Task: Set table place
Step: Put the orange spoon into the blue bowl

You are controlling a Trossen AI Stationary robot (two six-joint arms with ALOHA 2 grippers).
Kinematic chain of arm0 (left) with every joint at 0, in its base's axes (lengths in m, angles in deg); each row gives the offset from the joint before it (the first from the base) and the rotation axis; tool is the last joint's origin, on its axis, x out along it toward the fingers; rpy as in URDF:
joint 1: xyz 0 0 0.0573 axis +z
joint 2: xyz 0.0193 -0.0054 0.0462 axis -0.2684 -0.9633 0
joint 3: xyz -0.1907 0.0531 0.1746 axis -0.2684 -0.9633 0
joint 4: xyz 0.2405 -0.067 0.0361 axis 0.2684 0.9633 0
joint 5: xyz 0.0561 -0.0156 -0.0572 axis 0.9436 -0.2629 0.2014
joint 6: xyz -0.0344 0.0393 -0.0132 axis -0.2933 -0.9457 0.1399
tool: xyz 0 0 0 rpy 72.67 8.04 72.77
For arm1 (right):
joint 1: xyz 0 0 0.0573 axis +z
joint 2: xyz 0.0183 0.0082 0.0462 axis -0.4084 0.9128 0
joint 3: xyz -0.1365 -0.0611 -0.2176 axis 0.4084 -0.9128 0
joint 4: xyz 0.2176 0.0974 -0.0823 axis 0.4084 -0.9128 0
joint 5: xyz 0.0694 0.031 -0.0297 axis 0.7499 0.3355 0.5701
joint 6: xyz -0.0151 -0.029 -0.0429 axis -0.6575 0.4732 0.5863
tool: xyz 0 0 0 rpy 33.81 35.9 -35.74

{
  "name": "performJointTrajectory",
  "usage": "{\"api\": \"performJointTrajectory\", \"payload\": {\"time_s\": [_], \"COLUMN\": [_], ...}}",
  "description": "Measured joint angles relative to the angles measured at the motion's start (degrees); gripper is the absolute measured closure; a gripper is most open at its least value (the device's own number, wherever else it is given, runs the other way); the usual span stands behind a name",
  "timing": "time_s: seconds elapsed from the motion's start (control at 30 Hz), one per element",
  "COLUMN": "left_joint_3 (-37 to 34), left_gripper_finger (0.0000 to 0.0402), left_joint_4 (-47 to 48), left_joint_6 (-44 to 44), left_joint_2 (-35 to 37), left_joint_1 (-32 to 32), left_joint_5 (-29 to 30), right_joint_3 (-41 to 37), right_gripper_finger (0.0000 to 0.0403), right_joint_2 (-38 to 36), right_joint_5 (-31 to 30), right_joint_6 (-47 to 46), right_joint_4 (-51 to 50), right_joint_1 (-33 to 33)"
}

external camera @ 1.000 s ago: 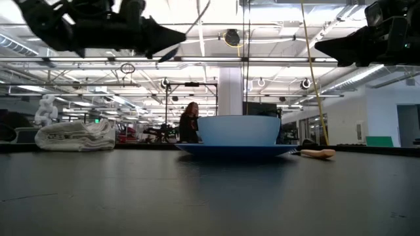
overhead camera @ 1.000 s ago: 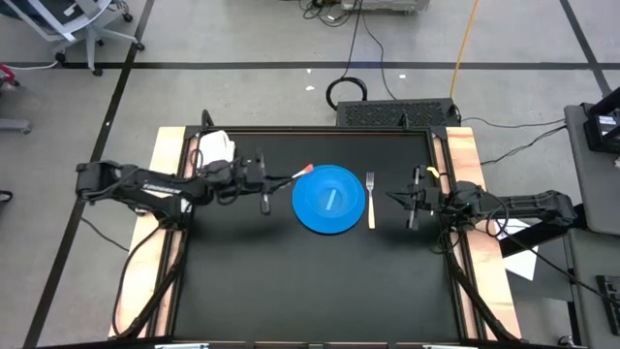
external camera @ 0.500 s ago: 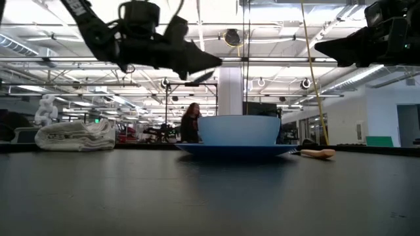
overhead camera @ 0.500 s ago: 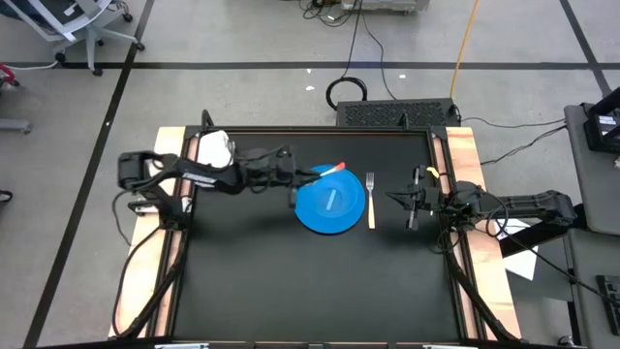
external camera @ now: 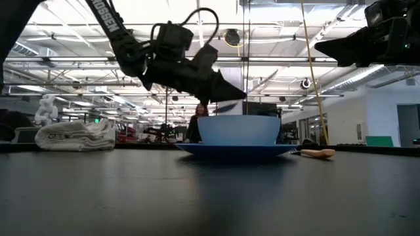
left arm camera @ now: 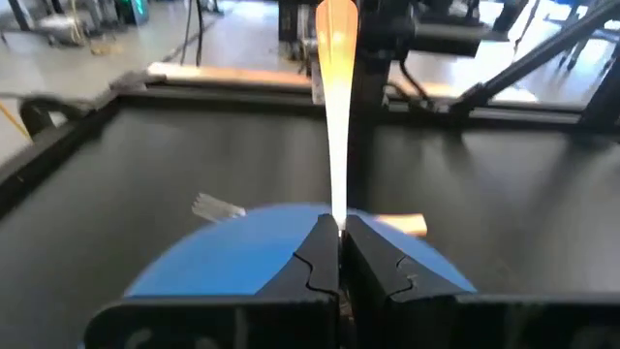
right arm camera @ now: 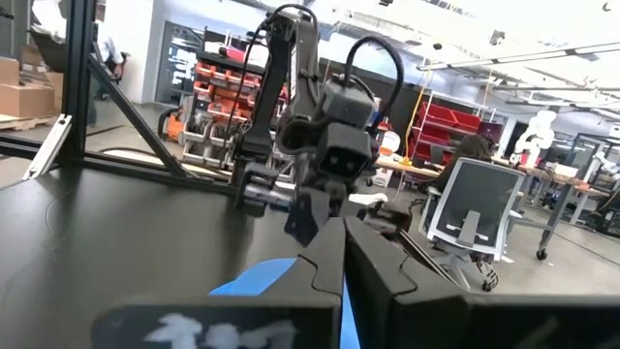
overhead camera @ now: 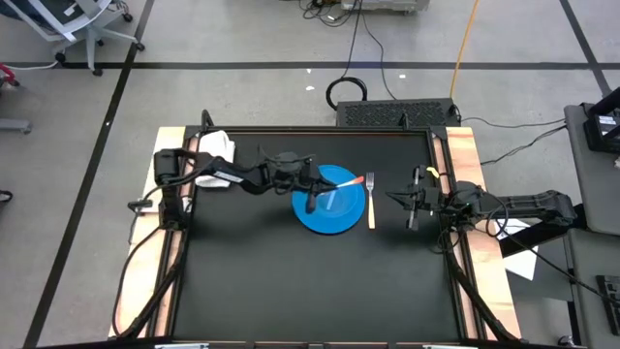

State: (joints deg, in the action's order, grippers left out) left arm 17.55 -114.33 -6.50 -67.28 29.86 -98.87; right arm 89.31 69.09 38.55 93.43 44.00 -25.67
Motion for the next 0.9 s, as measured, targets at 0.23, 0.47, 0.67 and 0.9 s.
{"api": "performJointTrajectory", "payload": {"time_s": [0.23, 0.47, 0.67, 0.9], "left_joint_3": [1.3, 1.2, 1.2, 1.2], "left_gripper_finger": [0.0396, 0.0397, 0.0397, 0.0396], "left_joint_4": [1.5, 3.2, 4.8, 8.1], "left_joint_6": [-0.5, -2.2, -4.3, -7.4], "left_joint_2": [-3.8, -4.6, -4.6, -4.6], "left_joint_1": [-0.2, -0.2, -0.2, -0.2], "left_joint_5": [0.0, 0.3, 0.5, 0.6], "right_joint_3": [0.0, 0.0, 0.0, 0.0], "right_gripper_finger": [0.0403, 0.0403, 0.0403, 0.0403], "right_joint_2": [0.0, 0.0, 0.0, 0.0], "right_joint_5": [0.0, 0.0, 0.0, 0.0], "right_joint_6": [0.0, 0.0, 0.1, 0.3], "right_joint_4": [0.0, 0.0, 0.0, 0.0], "right_joint_1": [0.0, 0.0, 0.0, 0.0]}}
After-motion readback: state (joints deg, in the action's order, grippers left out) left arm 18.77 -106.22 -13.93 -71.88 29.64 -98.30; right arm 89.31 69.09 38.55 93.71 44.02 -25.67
